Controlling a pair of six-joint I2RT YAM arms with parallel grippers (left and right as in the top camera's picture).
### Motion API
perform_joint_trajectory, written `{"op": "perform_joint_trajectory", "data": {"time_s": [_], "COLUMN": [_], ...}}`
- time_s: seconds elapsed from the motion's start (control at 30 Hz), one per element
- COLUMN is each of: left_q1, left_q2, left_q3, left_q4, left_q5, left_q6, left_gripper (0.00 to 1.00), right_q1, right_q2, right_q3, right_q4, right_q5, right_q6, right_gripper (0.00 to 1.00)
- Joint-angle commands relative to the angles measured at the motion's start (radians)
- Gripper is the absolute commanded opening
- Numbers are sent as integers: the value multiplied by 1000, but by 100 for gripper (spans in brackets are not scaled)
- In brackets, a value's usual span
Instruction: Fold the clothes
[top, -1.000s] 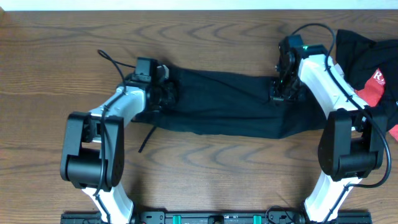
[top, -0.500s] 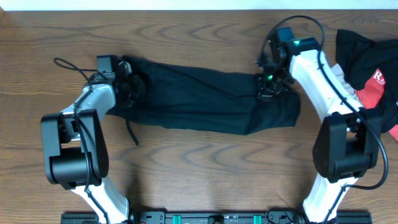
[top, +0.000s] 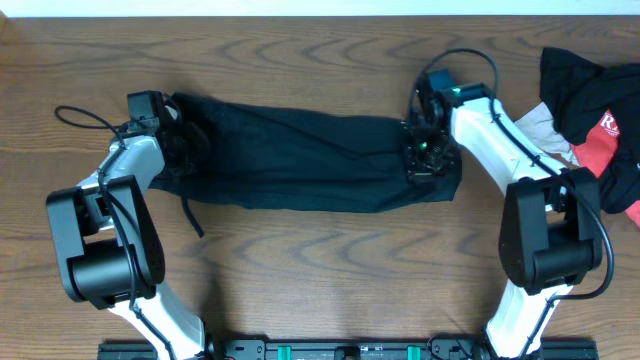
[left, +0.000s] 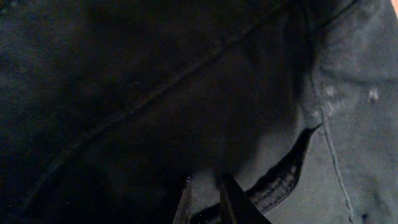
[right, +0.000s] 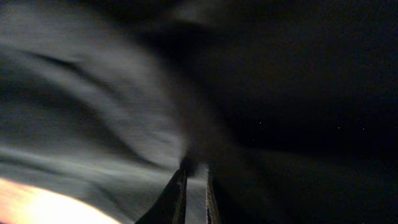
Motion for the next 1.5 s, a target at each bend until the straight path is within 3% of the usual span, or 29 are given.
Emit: {"op": "perform_joint_trajectory", "data": {"time_s": [0.0,0.17,0.47,0.73,0.87,1.03,1.23,1.47], "left_q1": [63,92,101,101,98,97,97,88], "left_q2": [70,70,70,25,-50,-150,-182,-182], "left_q3": [-46,-46,-46,-46,-46,-46,-46,-47], "left_q4": [-42,-45,-45,-50,-64,-76,-83,-97], "left_q5": [-215,-215,-215,-210,-187,-119,-101,-97], "left_q6": [-27,-27,-26,-26,5,8,8,9], "left_gripper": [19,19,19,19,19,18,19,19], "right_q1": [-65,-156,-246,-245,-231,-178,-79,3], "right_q2": [9,9,9,4,1,3,18,80], "right_q3": [-24,-26,-10,205,352,389,299,144], "right_q4": [2,10,39,-89,-167,-171,-130,72], "right_q5": [124,193,190,108,-76,-388,-394,-638], "right_q6": [37,57,53,49,-13,-153,-227,-254], "right_gripper": [12,15,9,8,8,8,6,6]}}
